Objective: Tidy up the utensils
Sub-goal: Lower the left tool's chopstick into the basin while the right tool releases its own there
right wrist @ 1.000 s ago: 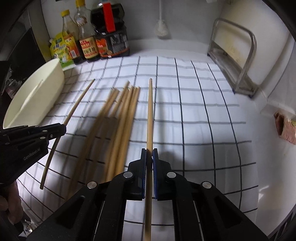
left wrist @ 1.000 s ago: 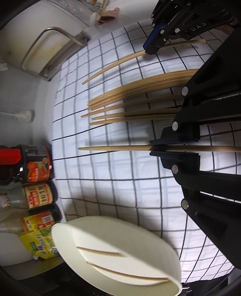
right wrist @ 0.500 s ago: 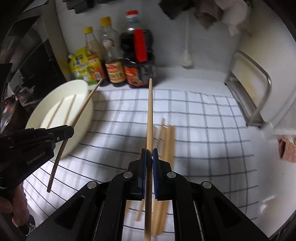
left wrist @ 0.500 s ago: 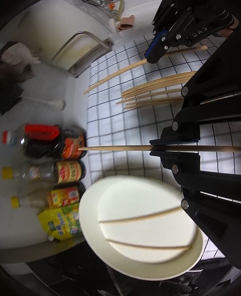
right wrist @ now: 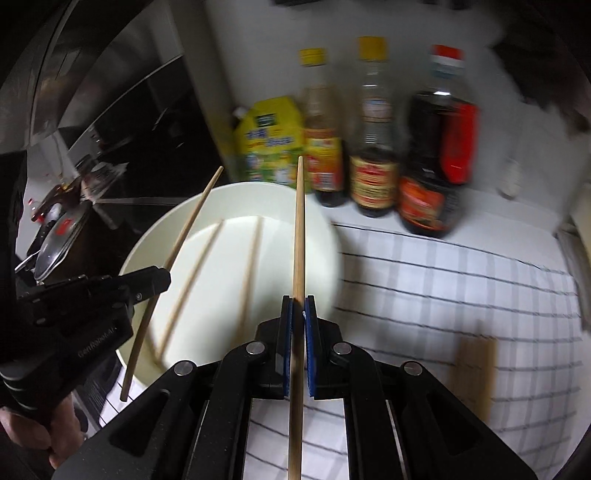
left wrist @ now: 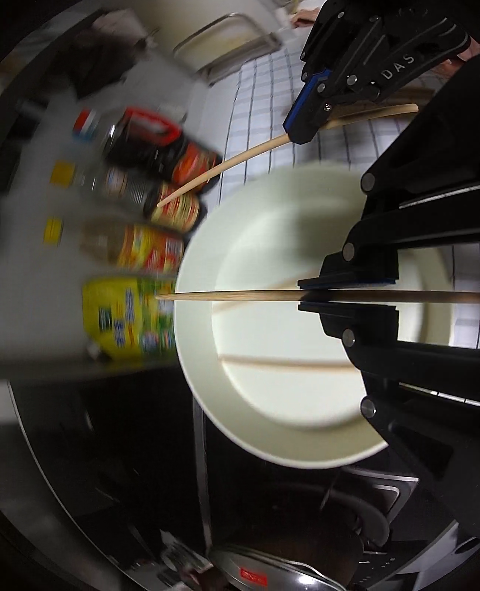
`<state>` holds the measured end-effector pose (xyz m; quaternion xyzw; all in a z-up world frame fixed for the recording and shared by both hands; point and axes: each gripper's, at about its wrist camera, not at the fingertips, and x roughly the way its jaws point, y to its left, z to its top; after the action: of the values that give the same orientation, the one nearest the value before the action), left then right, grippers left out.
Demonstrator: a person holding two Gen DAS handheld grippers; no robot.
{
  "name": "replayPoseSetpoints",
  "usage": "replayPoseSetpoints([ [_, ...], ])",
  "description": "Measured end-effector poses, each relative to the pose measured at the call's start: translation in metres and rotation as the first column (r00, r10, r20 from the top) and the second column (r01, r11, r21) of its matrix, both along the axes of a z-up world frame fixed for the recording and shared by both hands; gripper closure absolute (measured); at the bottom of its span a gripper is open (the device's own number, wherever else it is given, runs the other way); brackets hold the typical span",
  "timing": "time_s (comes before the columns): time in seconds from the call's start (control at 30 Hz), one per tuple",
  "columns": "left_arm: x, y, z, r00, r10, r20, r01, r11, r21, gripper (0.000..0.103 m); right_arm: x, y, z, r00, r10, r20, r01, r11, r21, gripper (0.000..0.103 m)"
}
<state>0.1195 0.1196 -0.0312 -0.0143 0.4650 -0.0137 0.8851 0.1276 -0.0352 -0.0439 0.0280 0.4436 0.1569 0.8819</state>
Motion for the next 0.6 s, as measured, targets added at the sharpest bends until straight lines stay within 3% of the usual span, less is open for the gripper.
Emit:
replayPoseSetpoints([
  [0.23, 0.02, 0.045, -0.013, 0.998, 0.058, -0.022, -0.058, 0.998, -0.005, 0.096, 0.037, 0.054, -0.016, 0.997, 0.051, -0.056, -0.049, 0.998, 0.03, 0.097],
  [0.6, 0.04, 0.059, -0.046, 0.993, 0.077, -0.091, -0.079, 0.997, -0.015, 0.096, 0.062, 0.081, -0.053, 0.984, 0.052, -0.17, -0.051, 0.999, 0.01, 0.097],
])
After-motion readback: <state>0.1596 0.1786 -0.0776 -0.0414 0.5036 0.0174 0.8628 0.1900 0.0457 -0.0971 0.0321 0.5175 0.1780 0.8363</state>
